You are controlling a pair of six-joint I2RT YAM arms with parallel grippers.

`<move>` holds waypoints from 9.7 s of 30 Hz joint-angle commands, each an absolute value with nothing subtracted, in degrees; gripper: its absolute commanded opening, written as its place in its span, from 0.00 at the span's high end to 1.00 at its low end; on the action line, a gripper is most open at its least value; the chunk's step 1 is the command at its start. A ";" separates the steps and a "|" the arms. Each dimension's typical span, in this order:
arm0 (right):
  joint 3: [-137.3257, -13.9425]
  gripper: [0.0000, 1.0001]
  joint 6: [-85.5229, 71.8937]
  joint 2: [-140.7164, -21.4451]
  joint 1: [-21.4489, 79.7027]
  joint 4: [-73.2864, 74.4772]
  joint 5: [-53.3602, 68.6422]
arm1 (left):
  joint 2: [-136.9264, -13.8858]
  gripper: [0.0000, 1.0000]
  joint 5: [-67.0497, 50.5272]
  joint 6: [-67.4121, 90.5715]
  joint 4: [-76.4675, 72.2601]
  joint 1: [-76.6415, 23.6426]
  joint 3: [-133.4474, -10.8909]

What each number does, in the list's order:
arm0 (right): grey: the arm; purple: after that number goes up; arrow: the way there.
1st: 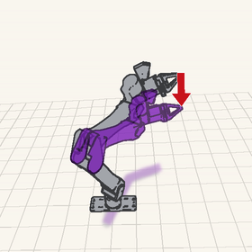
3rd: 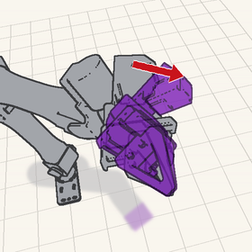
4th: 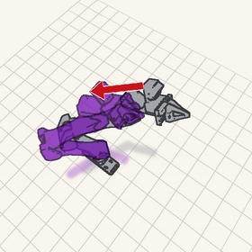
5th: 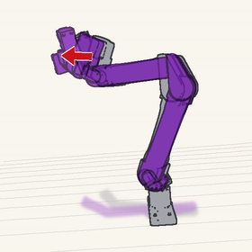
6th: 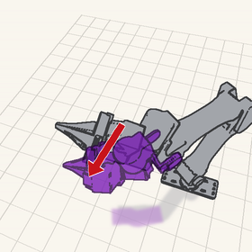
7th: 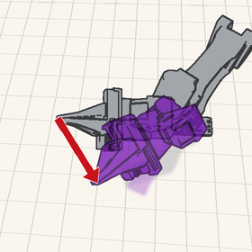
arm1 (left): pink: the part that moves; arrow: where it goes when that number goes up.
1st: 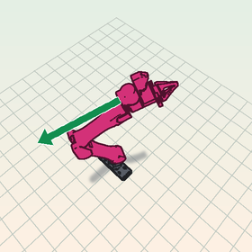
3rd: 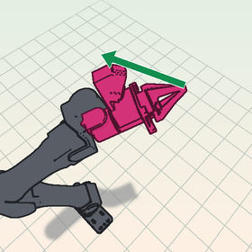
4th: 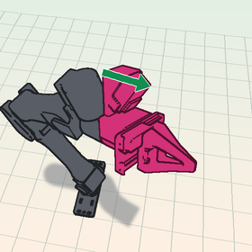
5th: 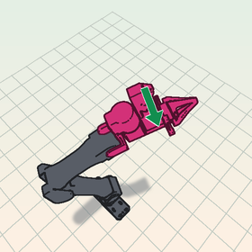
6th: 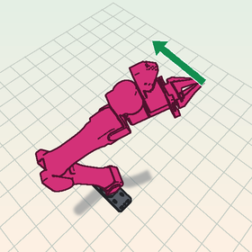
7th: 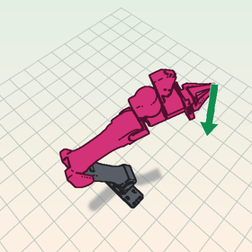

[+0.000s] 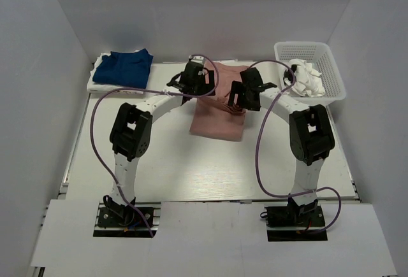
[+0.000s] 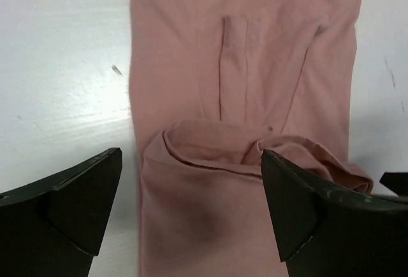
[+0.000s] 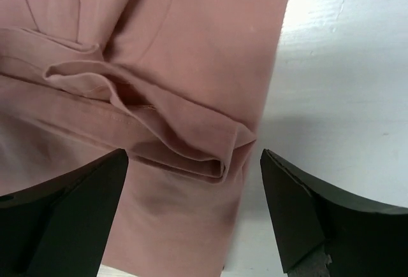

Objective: Fold and stack the t-shirts

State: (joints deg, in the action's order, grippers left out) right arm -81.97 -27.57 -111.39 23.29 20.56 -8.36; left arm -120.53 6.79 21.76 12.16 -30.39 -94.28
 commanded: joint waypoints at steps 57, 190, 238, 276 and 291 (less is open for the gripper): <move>-32.52 1.00 -43.86 -80.36 23.20 -0.71 11.25 | -94.34 1.00 -14.41 30.06 8.69 -29.53 -49.15; -65.91 0.10 -20.13 -92.37 15.21 18.63 10.10 | -111.62 1.00 14.24 -18.90 29.71 -13.10 -105.81; -81.65 0.10 -22.41 -108.72 15.73 24.08 12.74 | -132.97 1.00 13.97 -15.64 18.99 8.43 -130.52; -68.39 0.10 -22.06 -93.10 16.96 10.65 16.78 | -106.83 0.00 -5.65 3.93 17.45 9.76 -103.94; -30.77 0.10 -26.80 -60.22 16.70 -11.24 20.22 | -45.10 0.00 -37.44 37.00 -7.57 7.29 -33.76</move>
State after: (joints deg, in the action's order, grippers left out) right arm -33.95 -25.65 -64.12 16.84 -4.49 19.99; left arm -48.51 -27.75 29.87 -5.63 7.31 -36.51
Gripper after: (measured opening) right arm 0.904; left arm 0.998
